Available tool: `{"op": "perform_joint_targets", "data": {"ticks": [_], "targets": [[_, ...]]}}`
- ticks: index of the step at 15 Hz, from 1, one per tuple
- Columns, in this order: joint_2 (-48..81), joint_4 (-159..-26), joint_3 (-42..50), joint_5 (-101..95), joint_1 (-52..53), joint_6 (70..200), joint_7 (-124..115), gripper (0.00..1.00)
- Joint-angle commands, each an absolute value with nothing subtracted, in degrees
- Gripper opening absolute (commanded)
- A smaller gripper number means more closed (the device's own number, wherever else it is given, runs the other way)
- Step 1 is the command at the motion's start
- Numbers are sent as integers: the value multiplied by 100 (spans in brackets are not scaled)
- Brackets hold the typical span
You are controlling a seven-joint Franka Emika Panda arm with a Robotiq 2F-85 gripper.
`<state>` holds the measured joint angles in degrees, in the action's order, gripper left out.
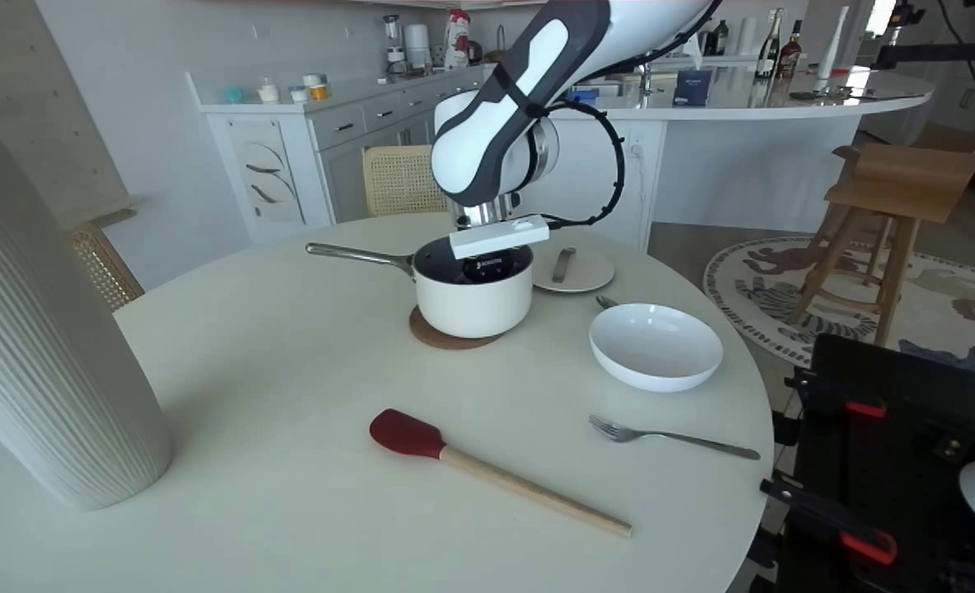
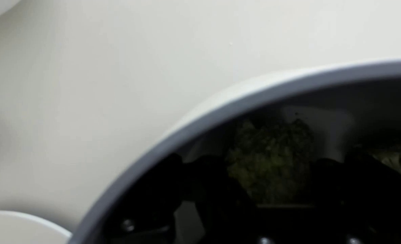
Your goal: Remove the lid and pick up the object from the pot and put it in the white bowl
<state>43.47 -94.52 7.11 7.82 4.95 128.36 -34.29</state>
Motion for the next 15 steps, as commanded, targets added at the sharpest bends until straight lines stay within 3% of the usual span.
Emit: {"op": "perform_joint_targets", "data": {"ticks": [1, 15], "targets": [[4196, -9592, 775, 708, 545, 12708, -3626, 0], [3259, -10045, 874, 397, 586, 12852, -3590, 0]]}}
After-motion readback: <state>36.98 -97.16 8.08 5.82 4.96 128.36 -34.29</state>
